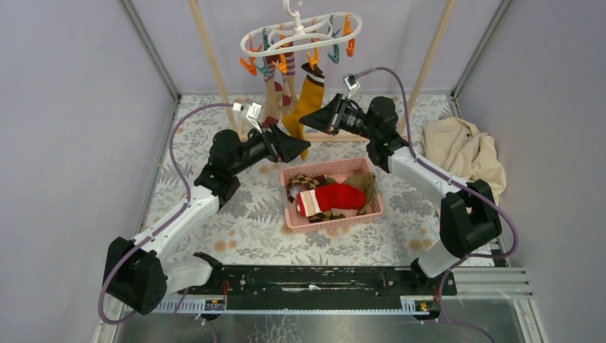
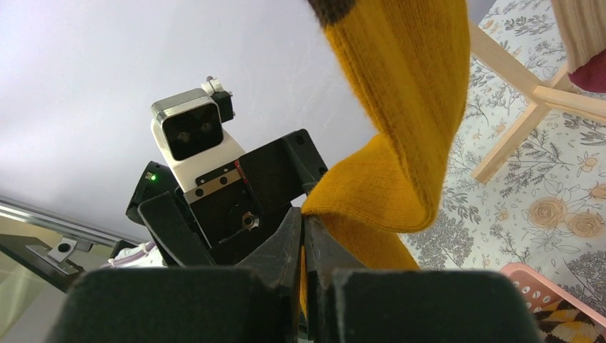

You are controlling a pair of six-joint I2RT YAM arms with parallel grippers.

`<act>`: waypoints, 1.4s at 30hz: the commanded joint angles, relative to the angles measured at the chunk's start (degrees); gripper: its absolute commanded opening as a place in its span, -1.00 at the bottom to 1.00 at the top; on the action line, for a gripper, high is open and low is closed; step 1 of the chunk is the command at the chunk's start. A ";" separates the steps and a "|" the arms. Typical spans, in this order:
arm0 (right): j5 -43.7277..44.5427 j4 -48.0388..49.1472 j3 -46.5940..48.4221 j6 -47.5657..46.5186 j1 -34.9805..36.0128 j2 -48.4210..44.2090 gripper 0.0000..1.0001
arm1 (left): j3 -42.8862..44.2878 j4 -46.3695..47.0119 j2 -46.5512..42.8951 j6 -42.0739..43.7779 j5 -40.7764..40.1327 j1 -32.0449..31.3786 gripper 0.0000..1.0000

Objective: Remove the socks clipped to the hanger
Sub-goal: Remove the sock from the hanger.

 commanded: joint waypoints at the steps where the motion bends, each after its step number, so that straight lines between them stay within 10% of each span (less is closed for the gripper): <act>1: -0.94 1.65 2.74 0.47 1.01 -2.23 -0.99 | 0.45 5.36 1.02 0.19 0.02 -0.28 0.97; 21: -1.56 -0.24 2.64 0.58 1.21 -5.66 -0.99 | 0.92 1.68 0.74 4.63 -6.40 -0.28 0.97; 42: -2.29 -1.14 2.03 0.44 1.54 -5.46 -1.00 | -3.99 23.98 5.11 1.14 -2.03 -0.28 0.98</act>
